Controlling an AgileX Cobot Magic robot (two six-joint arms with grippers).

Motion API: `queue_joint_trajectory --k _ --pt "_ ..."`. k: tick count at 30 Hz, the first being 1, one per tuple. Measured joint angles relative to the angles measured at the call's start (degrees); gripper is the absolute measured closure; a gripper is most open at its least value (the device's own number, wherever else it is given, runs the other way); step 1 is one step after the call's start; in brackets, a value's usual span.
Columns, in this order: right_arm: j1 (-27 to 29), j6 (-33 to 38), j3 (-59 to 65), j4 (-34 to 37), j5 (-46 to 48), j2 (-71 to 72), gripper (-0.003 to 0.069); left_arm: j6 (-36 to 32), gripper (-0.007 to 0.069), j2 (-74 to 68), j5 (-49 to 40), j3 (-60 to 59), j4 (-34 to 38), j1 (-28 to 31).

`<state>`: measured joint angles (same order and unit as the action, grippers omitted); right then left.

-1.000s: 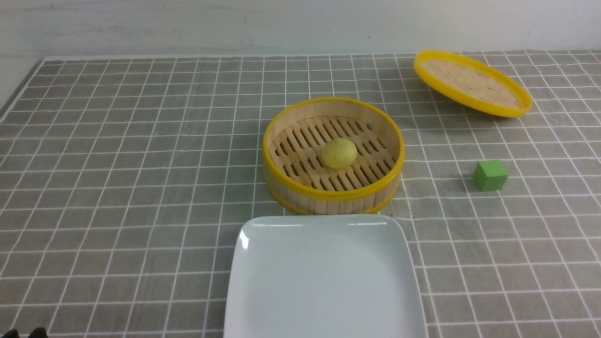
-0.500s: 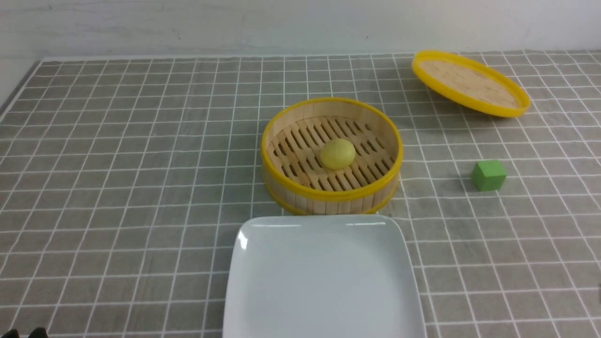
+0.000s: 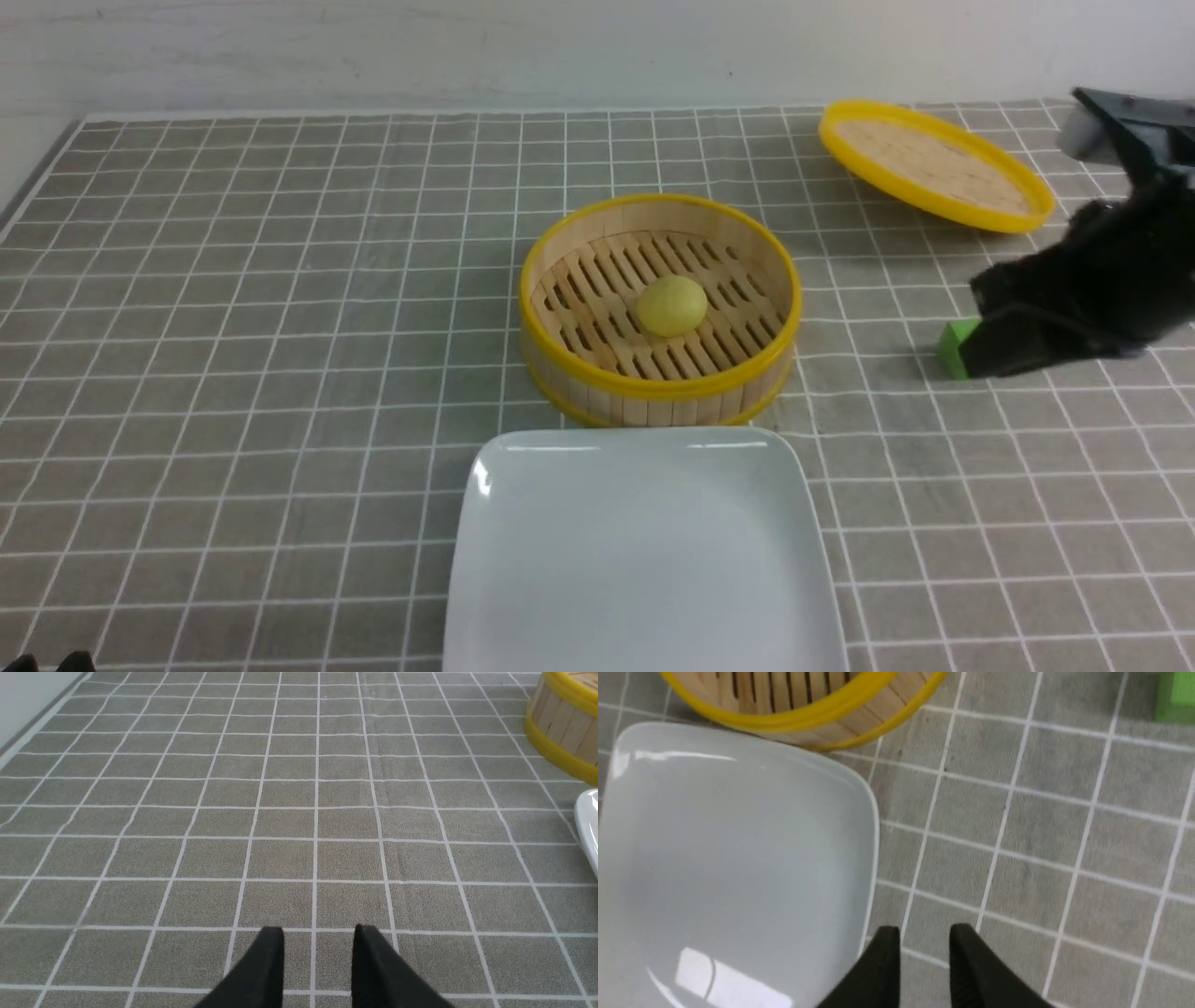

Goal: Put the steamed buns into the plate on the grey tablecloth.
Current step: 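Reach toward a bun in the bamboo steamer with the right gripper, then move the steamed bun from the bamboo steamer onto the white plate with the right gripper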

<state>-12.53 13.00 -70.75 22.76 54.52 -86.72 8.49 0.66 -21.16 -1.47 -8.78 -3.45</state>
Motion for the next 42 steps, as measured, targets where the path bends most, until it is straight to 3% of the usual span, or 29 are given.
queue_joint_trajectory --k 5,8,14,20,24,27,28,29,32,39,42 --pt "-6.88 -0.20 -9.22 -3.35 -0.07 -10.58 0.0311 0.00 0.0384 0.00 0.00 0.00 0.00 0.00" --pt "-10.02 -0.45 -15.62 -4.99 -0.43 -16.02 0.0270 0.00 0.0384 0.00 0.00 0.00 0.00 0.00" --pt "-14.10 -1.53 -30.41 -9.09 -4.76 -29.58 0.0248 0.00 0.0384 0.00 0.00 0.00 -0.05 0.00" --pt "-14.47 -1.64 -37.78 -11.04 -6.46 -37.25 0.0255 0.00 0.0384 0.00 0.00 0.00 -0.05 0.00" --pt "-14.47 -1.76 -38.92 -13.52 -8.47 -40.21 0.0311 0.00 0.0384 0.00 0.00 0.00 -0.05 0.00" --pt "-14.47 -2.84 -38.97 -14.77 -9.94 -41.43 0.0414 0.00 0.0384 0.00 0.00 0.00 -0.05 0.00" --pt "-14.47 -3.27 -38.97 -14.88 -10.14 -41.32 0.0494 0.00 0.0384 0.00 0.00 0.00 -0.05 0.00" --pt "-14.47 -3.44 -38.97 -14.88 -9.96 -41.09 0.0526 0.00 0.0384 0.00 0.00 0.00 -0.05 0.00" --pt "-14.65 -3.98 -38.97 -14.78 -5.97 -38.37 0.0644 0.00 0.0384 0.00 0.00 0.00 -0.05 0.00" --pt "-15.55 -8.01 -38.35 -10.99 14.40 -22.76 0.0650 0.00 0.0384 0.00 0.00 0.00 -0.05 0.00" --pt "-16.72 -9.87 -33.14 -9.52 15.27 -16.73 0.0645 0.00 0.0384 0.02 0.00 0.00 -0.05 0.00"
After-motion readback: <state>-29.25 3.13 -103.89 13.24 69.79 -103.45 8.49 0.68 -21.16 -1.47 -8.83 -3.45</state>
